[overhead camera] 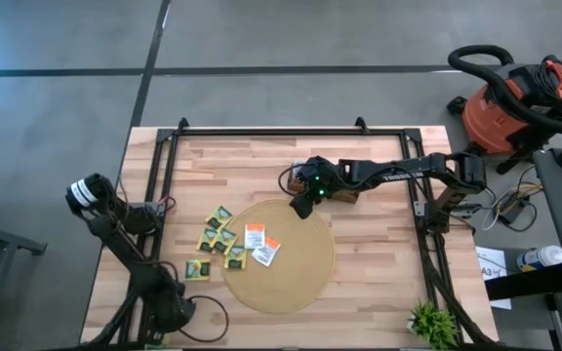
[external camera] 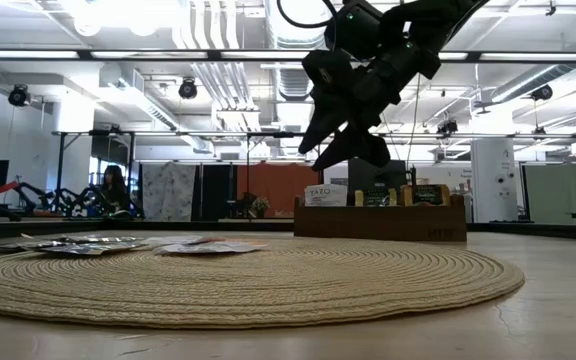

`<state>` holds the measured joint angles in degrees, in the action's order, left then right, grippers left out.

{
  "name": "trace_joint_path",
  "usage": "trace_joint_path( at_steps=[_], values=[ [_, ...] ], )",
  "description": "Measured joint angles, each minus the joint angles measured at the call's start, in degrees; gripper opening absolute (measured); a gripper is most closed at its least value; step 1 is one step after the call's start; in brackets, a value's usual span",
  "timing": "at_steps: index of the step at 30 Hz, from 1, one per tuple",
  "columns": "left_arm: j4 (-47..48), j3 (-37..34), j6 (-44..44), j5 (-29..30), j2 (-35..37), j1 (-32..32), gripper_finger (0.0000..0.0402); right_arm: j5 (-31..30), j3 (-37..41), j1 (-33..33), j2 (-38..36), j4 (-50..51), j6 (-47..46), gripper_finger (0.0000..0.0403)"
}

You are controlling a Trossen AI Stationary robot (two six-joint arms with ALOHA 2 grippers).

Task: Pick & Place Tea
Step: Put the lemon tea bag into the middle section of the wooden organizer

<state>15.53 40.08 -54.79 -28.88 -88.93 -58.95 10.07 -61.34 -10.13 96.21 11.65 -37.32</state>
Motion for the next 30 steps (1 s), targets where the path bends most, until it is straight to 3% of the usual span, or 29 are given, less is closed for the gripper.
trace_joint_path(
  at_steps=[7,24,30],
  values=[
    [-0.9,-0.1,-2.0,-2.8,-0.1,-1.7,0.0142,-1.3,0.0,0.0,0.0,0.1,0.1,0.0171],
    [-2.6,-1.0,-8.1,0.5,-2.2,-1.9,0.0141,-2.7,0.1,0.0,0.0,0.1,0.2,0.0171],
    [-3.6,-1.9,-8.3,0.7,-2.2,-2.0,0.0121,-2.7,0.1,0.0,0.0,0.1,0.3,0.0171]
  ],
)
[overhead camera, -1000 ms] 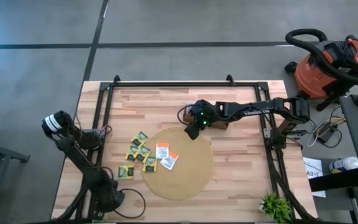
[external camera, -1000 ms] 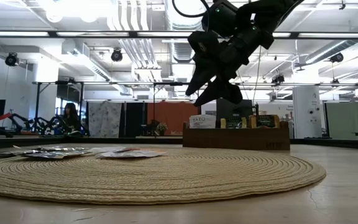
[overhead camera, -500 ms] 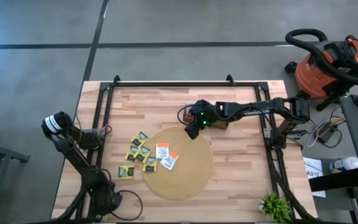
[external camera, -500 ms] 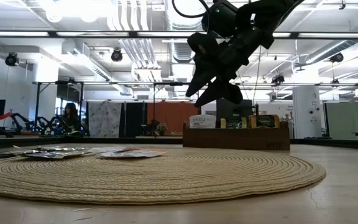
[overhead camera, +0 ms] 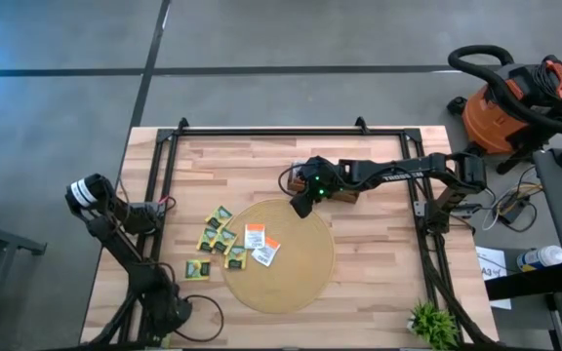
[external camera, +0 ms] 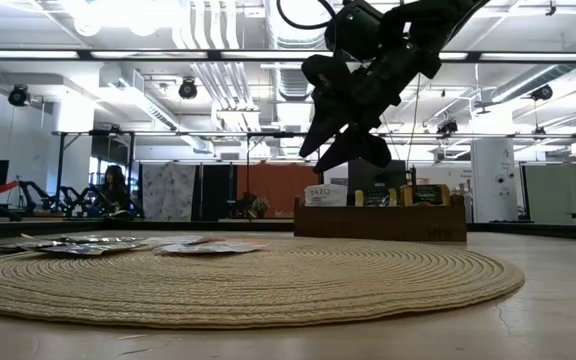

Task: Pick & Place Tea
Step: Put the lemon tea bag into the middle section of the wooden organizer

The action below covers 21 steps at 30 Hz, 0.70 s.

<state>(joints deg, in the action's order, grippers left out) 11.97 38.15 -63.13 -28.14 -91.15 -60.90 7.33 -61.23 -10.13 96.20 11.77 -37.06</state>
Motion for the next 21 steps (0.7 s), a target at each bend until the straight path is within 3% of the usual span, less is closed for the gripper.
trace_joint_path(
  at_steps=[9,21],
  values=[
    [-1.1,-0.8,0.1,-0.2,0.0,0.0,0.0065,-1.3,0.4,0.0,0.2,-0.1,0.1,0.0171],
    [-3.8,-0.8,-1.1,-2.4,-0.1,0.0,0.0031,-1.1,0.4,0.0,1.0,-0.1,-0.3,0.0171]
  ],
)
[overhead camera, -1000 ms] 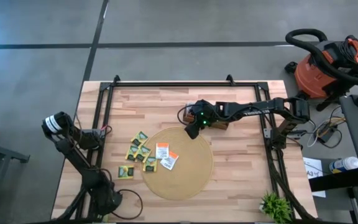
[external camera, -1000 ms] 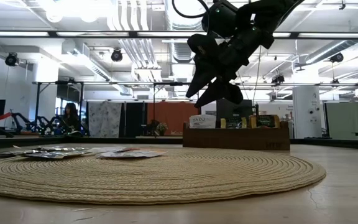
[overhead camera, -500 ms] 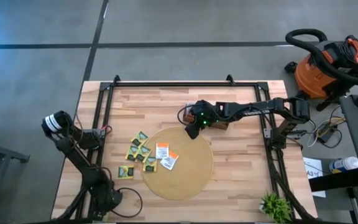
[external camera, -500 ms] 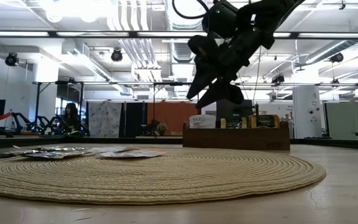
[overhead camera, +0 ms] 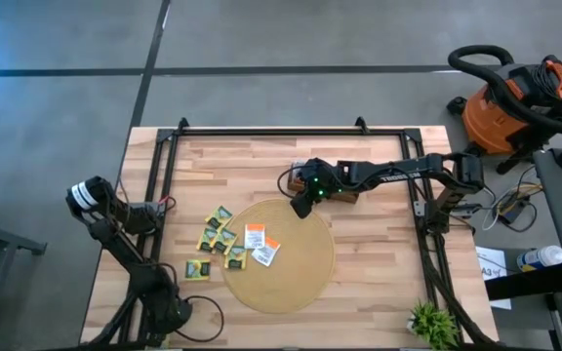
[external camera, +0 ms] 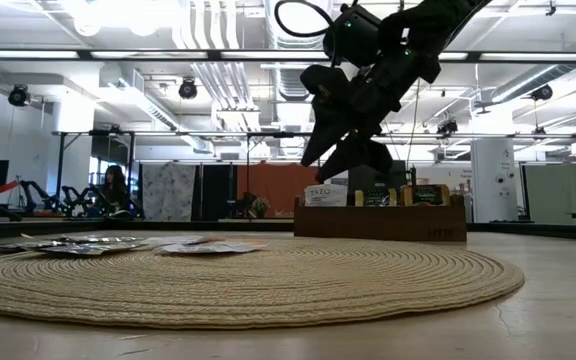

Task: Pick & Place Tea
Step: Put the lemon tea bag into the middle section of the wooden organizer

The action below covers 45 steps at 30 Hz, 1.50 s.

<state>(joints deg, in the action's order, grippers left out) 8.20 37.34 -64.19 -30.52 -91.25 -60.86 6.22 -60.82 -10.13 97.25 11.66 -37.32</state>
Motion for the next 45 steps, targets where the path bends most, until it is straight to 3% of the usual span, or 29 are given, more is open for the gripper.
trace_joint_path(
  at_steps=[5,13,18,28,31,35,40,45],
  values=[
    [0.0,-0.1,-1.6,0.2,0.9,0.0,0.0005,-0.1,0.0,0.0,-0.1,-0.5,0.0,0.0171],
    [2.2,-0.3,-6.6,2.8,4.3,0.3,0.0001,-0.3,0.0,0.0,-0.8,-2.1,0.8,0.0171],
    [9.8,-0.3,-10.5,8.6,9.7,1.6,0.0000,-0.4,-1.8,0.0,-0.8,-2.0,3.1,0.0171],
    [33.8,0.5,-13.4,23.7,26.6,8.4,0.0000,-0.4,-9.3,0.0,-2.3,2.1,12.0,0.0171],
    [40.7,2.8,-8.0,26.3,28.9,11.6,0.0000,-1.2,-12.0,0.0,-3.1,6.8,14.6,0.0171],
    [47.1,5.8,2.9,28.7,29.2,17.7,0.0000,-9.2,-14.9,0.8,-5.5,14.8,17.2,0.0171],
    [47.3,8.7,16.7,33.8,28.3,27.2,0.0000,-19.9,-15.4,2.1,-10.7,21.7,17.8,0.0162],
    [41.9,11.3,30.8,37.1,27.3,38.5,0.0000,-23.0,-13.5,2.7,-17.6,26.4,12.9,0.0146]
  ],
)
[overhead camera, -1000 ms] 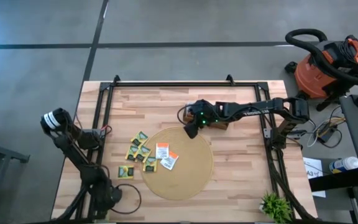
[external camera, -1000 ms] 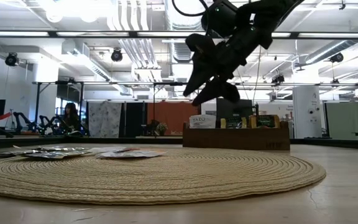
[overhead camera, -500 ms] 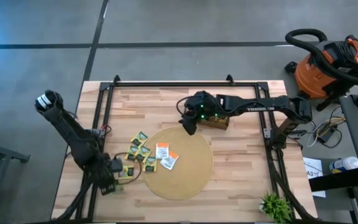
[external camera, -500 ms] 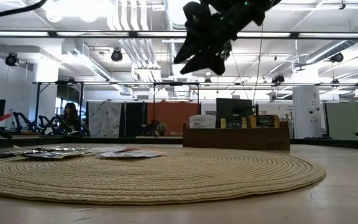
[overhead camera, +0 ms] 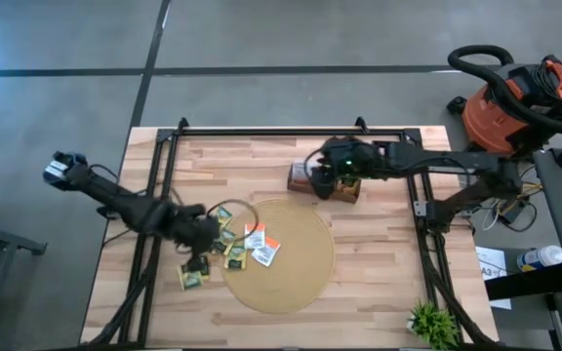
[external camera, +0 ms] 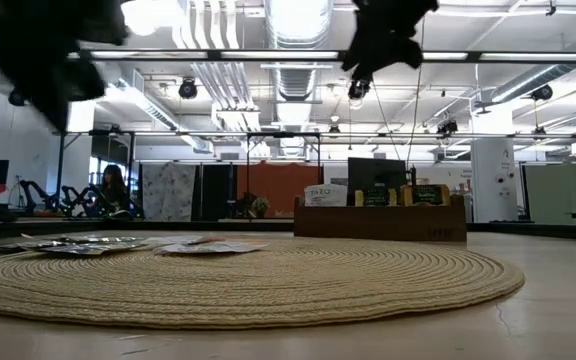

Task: Pick & Place Tea
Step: Put the lemon tea bag into the middle section of the wooden organizer

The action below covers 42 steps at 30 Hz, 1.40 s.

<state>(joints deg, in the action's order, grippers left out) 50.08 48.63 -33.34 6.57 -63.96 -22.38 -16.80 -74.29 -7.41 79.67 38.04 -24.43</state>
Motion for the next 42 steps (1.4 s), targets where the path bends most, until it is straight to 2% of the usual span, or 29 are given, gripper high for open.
trace_joint_path(
  at_steps=[5,9,13,16,19,22,26,29,36,38,42],
  values=[
    [-6.8,2.3,13.8,0.0,-1.7,11.3,0.0000,-4.2,1.5,1.6,-5.5,5.1,-4.3,0.0133],
    [-7.1,6.1,21.9,-1.5,-4.5,18.0,0.0000,-6.9,2.9,3.6,-8.8,8.1,-7.7,0.0125],
    [-6.8,10.3,27.8,-3.0,-7.7,20.6,0.0000,-9.0,4.0,5.3,-11.0,11.1,-11.5,0.0121],
    [-2.4,12.4,29.0,-4.2,-9.6,20.8,0.0000,-8.8,4.6,6.3,-11.1,13.2,-14.1,0.0121],
    [3.6,12.2,28.3,-5.1,-10.2,20.7,0.0000,-8.7,5.9,7.1,-10.9,13.6,-15.8,0.0125],
    [9.1,10.1,23.6,-9.4,-9.6,20.4,0.0000,-8.6,7.7,7.5,-10.5,13.2,-16.6,0.0127],
    [11.5,6.4,15.0,-16.8,-6.3,18.8,0.0000,-8.3,10.0,7.6,-9.8,10.5,-17.4,0.0126],
    [11.4,3.0,7.8,-18.3,-3.6,17.6,0.0009,-8.1,11.7,7.6,-9.4,6.7,-16.3,0.0122],
    [9.7,-5.4,2.0,-19.4,2.1,15.7,0.0095,-6.7,13.9,7.5,-8.9,1.8,-14.2,0.0120],
    [7.6,-8.3,1.4,-22.6,3.1,15.6,0.0117,-6.7,14.2,7.5,-8.8,1.7,-14.4,0.0122],
    [-0.8,-13.5,1.3,-33.4,4.5,15.1,0.0140,-5.3,15.1,7.5,-8.7,1.9,-14.7,0.0125]
  ],
)
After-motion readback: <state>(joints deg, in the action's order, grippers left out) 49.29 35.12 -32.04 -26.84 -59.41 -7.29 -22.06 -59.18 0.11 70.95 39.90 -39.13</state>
